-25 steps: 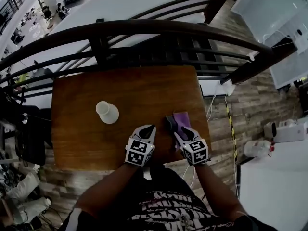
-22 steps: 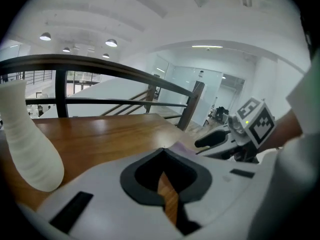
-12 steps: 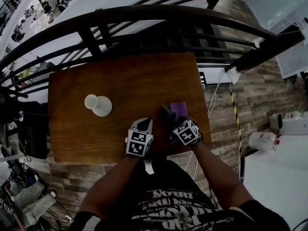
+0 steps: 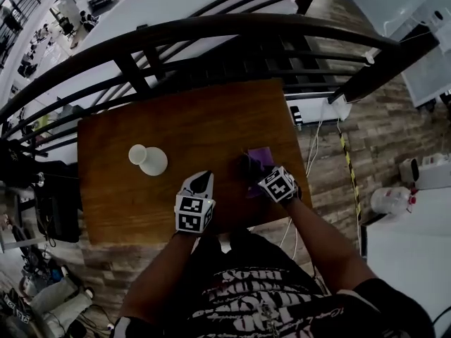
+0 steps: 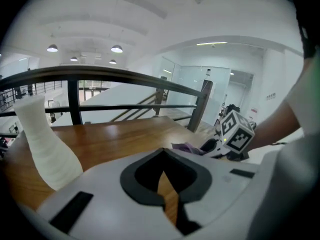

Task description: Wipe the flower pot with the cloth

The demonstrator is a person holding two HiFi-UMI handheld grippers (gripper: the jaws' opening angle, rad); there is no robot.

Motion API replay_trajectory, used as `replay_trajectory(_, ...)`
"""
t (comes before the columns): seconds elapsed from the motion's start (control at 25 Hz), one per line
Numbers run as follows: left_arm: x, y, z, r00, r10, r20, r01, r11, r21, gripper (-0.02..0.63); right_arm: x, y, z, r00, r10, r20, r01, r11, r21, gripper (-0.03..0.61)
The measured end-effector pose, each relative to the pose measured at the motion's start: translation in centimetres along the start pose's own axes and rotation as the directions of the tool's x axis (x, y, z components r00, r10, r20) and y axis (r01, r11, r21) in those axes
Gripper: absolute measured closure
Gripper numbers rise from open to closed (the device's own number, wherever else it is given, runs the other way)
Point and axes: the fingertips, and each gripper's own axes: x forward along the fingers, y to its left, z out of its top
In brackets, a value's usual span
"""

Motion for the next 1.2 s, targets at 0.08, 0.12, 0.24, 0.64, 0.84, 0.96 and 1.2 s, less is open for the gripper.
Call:
replay_trajectory(0.08,-1.6,0.8,2.5,0.998,0.016,0.053,-0.017,1.0,0.026,0.615,-1.1,-0.2,1.7,0.999,-0.009,0.038,0.008,1.0,0.03,0.497)
replay_trajectory(0.12,-2.5,1.4,3.6,0.996,0.026,0.08,-0.029,0.999,0.038,0.615,-1.6,-0.4,2.8,0.998,-0.012,0.06,0.01,0.999,0.034,0.497)
replay_trajectory(0.24,-5.0,3.6,6.3,0.987,0.066,0.146,-0.076,0.995,0.062,0.615,-2.5,-0.5,6.6,0.99,-0.013,0.141,0.009,1.0,0.03,0.497)
replay_trajectory(0.64,-12.1,14.8,11.3,0.944,0.216,0.251,-0.237,0.97,0.058,0.615,-3.6,4.5,19.6,0.954,0.056,0.294,-0.03,0.995,-0.094,0.497)
replay_trajectory(0.84,-11.7,18.3,8.9,0.96,0.225,0.164,-0.235,0.971,0.044,0.615,-2.9,8.6,24.7,0.945,0.102,0.31,-0.051,0.985,-0.166,0.497)
replay_trajectory(0.96,-11.1,19.0,7.3,0.969,0.21,0.128,-0.22,0.973,0.068,0.615,-2.0,11.0,26.9,0.947,0.117,0.3,-0.056,0.977,-0.205,0.497)
replay_trajectory(1.2,-8.9,18.3,6.1,0.979,0.147,0.139,-0.164,0.978,0.125,0.615,0.7,14.2,28.0,0.959,0.136,0.25,-0.066,0.961,-0.269,0.497)
